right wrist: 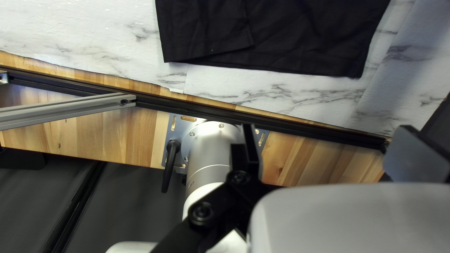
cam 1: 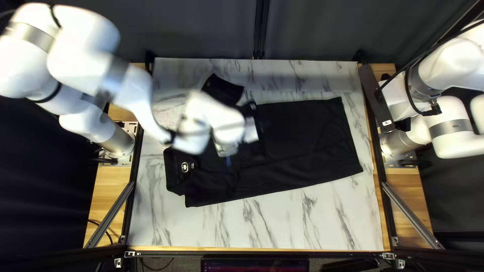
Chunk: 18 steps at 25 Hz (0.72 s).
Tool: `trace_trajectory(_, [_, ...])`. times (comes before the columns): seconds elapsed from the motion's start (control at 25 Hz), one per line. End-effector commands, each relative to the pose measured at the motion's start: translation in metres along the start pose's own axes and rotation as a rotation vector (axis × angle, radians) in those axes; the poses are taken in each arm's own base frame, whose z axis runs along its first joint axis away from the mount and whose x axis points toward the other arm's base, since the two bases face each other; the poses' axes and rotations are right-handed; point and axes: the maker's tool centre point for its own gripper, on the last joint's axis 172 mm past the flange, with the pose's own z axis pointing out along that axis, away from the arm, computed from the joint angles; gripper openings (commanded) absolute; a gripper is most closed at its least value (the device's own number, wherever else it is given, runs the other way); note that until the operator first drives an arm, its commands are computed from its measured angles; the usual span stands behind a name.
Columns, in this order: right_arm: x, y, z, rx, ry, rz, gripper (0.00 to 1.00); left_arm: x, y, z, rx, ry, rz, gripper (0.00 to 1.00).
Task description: Fold t-shirt
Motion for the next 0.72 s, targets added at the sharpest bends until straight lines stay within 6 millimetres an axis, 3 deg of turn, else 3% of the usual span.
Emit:
trace_trajectory(0.04, [0.0, 0.0, 0.0, 0.0, 0.0, 0.0, 1.0, 0.003, -0.041, 0.001, -0.039, 0.03, 0.077, 1.0])
trace_trajectory(0.32, [0.0, 0.0, 0.0, 0.0, 0.0, 0.0, 1.0, 0.035, -0.066, 0.043, -0.107, -0.007, 0.141, 1.0])
trace_trajectory(0.6, [0.0, 0.0, 0.0, 0.0, 0.0, 0.0, 1.0, 0.033, -0.065, 0.045, -0.112, -0.015, 0.129, 1.0])
trace_trajectory(0.72, [0.0, 0.0, 0.0, 0.0, 0.0, 0.0, 1.0, 0.045, -0.051, 0.049, -0.091, -0.01, 0.178, 1.0])
